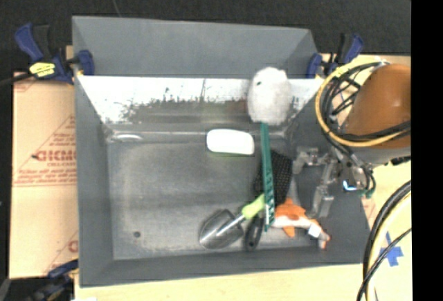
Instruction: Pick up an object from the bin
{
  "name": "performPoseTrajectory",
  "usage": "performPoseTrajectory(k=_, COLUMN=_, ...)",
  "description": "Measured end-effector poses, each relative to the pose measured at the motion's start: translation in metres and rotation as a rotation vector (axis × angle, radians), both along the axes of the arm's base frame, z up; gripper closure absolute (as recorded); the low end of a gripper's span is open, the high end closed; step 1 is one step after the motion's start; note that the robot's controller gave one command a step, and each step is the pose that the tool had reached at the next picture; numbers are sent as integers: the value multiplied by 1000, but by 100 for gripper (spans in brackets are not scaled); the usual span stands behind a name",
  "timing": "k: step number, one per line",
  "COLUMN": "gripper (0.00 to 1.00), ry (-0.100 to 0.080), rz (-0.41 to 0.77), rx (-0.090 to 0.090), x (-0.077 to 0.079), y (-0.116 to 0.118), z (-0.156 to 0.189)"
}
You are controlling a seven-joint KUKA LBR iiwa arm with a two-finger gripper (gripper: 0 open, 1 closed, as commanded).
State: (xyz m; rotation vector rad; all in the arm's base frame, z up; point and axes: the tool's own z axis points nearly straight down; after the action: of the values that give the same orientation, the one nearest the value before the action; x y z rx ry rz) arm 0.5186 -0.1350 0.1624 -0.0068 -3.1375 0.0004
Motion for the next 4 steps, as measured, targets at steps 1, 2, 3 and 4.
performPoseTrajectory(k=1, gripper=0, ry=-7, rz=5, rx=-2, x=2, y=1, z=5)
performPoseTrajectory(k=2, gripper=0, ry=-20, rz=98, rx=-7, x=-12, y=5, z=-88)
performPoseTrajectory(k=3, gripper=0, ry=-19, rz=48, rx=-5, x=-12, y=12, z=-62)
performPoseTrajectory(k=4, gripper=0, ry=-22, rz=126, rx=-9, x=-12, y=23, z=-61)
